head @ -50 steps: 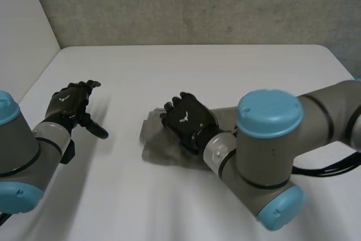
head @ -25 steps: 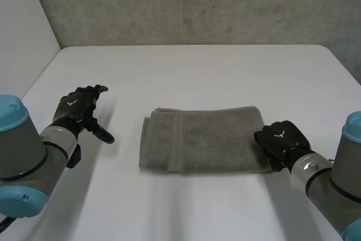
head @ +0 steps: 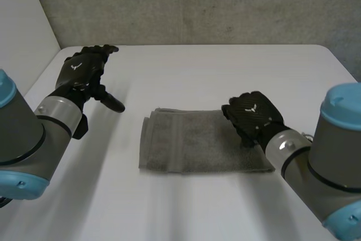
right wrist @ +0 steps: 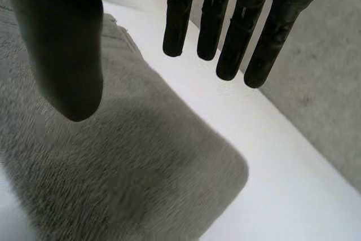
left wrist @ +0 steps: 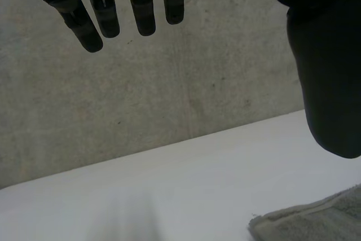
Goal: Fold the towel.
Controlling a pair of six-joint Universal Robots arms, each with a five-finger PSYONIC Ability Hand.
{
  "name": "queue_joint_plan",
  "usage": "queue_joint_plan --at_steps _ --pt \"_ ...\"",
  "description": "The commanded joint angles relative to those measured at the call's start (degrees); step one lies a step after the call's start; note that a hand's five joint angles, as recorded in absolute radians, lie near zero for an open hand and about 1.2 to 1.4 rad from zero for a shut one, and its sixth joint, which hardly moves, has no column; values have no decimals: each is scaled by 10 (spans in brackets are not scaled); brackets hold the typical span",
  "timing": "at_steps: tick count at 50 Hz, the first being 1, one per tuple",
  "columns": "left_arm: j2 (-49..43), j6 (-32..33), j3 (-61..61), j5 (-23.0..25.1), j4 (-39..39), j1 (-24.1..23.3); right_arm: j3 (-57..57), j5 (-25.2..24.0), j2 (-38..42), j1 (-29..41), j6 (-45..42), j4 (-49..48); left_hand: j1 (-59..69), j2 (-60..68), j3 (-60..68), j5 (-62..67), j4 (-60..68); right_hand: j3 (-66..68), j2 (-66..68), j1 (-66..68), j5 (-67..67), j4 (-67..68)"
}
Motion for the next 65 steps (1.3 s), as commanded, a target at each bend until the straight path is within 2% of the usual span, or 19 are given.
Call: queue_joint_plan --at_steps 1,3,5,13,25,31,33,35,36,38,49,58,65 --pt "-39 0 20 -3 -4 -24 111 -42 -22 -110 30 -81 -43 -47 -37 -122 -48 -30 -33 -27 -12 -30" --pt "-53 0 20 -6 -3 -33 138 -78 -24 -148 30 -85 -43 -47 -37 -122 -48 -30 -33 -27 -12 -30" --pt "-68 2 15 -23 -1 -43 147 -88 -24 -154 30 -85 -45 -49 -39 -124 -50 -30 -33 -27 -12 -30" --pt "-81 4 3 -55 -1 -44 162 -93 -13 -162 26 -92 -45 -49 -39 -124 -50 -1 -4 2 17 -1" --pt "-77 3 -15 -45 2 -47 166 -98 3 -160 33 -93 -45 -49 -39 -124 -50 -8 -11 -5 10 -8" --pt "-80 4 -21 -14 4 -47 174 -98 4 -160 35 -113 -45 -49 -39 -124 -50 14 11 17 32 14" --pt "-81 4 -22 -9 5 -46 175 -98 4 -160 35 -120 -45 -49 -39 -124 -50 54 52 57 72 54" --pt "-81 3 -22 -8 5 -45 175 -98 7 -161 35 -131 -45 -49 -39 -124 -50 225 222 228 243 225" --pt "-81 3 -22 -8 6 -43 175 -98 7 -161 35 -131 -45 -49 -39 -124 -50 226 223 229 244 226" --pt "-81 1 -22 -8 6 -41 172 -96 14 -161 35 -133 -45 -49 -39 -124 -50 481 478 484 499 481" --pt "-72 0 -31 -9 19 -38 193 -103 -7 -204 27 -101 -45 -49 -39 -124 -50 483 480 486 501 482" --pt "-68 0 -36 -9 19 -36 205 -195 -55 -316 11 -48 -45 -49 -39 -124 -50 483 480 486 501 482" --pt "-68 -1 -36 -9 19 -35 169 -201 -77 -324 3 -17 -45 -49 -39 -124 -50 483 480 486 501 482"
